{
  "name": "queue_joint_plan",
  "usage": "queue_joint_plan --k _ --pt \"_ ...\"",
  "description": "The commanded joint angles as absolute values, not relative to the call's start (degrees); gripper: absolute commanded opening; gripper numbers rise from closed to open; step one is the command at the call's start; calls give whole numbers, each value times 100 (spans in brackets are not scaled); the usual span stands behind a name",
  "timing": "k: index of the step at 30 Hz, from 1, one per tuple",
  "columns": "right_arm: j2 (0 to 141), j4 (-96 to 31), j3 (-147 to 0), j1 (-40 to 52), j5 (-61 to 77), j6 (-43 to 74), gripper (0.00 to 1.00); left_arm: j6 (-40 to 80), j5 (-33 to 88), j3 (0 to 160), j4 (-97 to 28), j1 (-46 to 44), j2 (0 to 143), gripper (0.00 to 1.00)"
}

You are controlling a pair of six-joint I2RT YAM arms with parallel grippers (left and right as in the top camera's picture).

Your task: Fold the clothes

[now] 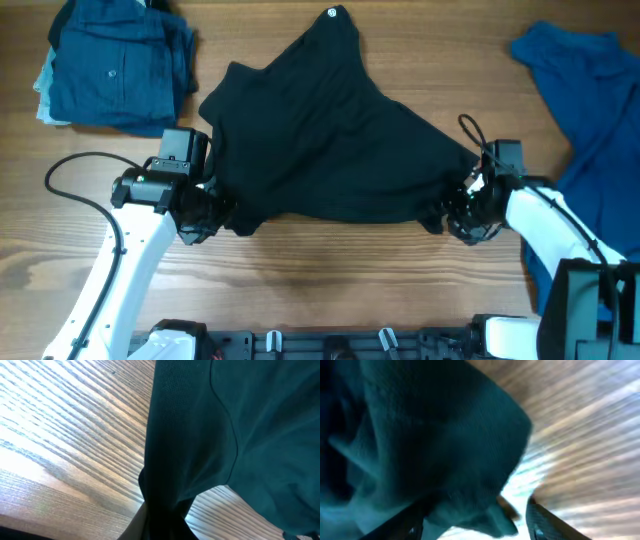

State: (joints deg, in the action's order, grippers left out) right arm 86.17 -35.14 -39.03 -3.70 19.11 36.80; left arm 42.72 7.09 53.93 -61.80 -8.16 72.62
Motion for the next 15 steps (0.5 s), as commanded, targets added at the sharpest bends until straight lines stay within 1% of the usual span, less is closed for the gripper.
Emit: queue_joint_plan --k 1,7,8,9,10,11,12,13,15 --pt "8593 -3116 -3682 -381 2235 3505 64 4217 589 5363 -6202 -781 7201 9" --pt "8593 -2961 -3682 -381 2235 3446 50 4217 587 5363 -6202 -781 7201 9" --pt "8593 -2971 -3682 -381 2235 3446 45 4217 589 5363 -6202 -781 7201 9" --pt "8593 -2978 -3682 -381 2235 3446 37 4217 589 5363 -6202 -781 7201 9" --pt "8593 -2980 -3682 -381 2235 3452 25 4217 589 5363 -6204 -781 7201 6" --pt "8591 -2985 -3684 -381 2237 3463 19 4217 589 5363 -6204 -781 7201 4" --pt "8591 -3004 -3684 -381 2237 3470 8 4217 589 5363 -6204 -781 7199 4" --pt "8589 -3022 -3691 -384 2237 3476 4 4217 591 5363 -6204 -781 7199 4" --pt "8552 -3212 -3789 -384 2231 3511 4 4219 593 5369 -6250 -781 7190 4"
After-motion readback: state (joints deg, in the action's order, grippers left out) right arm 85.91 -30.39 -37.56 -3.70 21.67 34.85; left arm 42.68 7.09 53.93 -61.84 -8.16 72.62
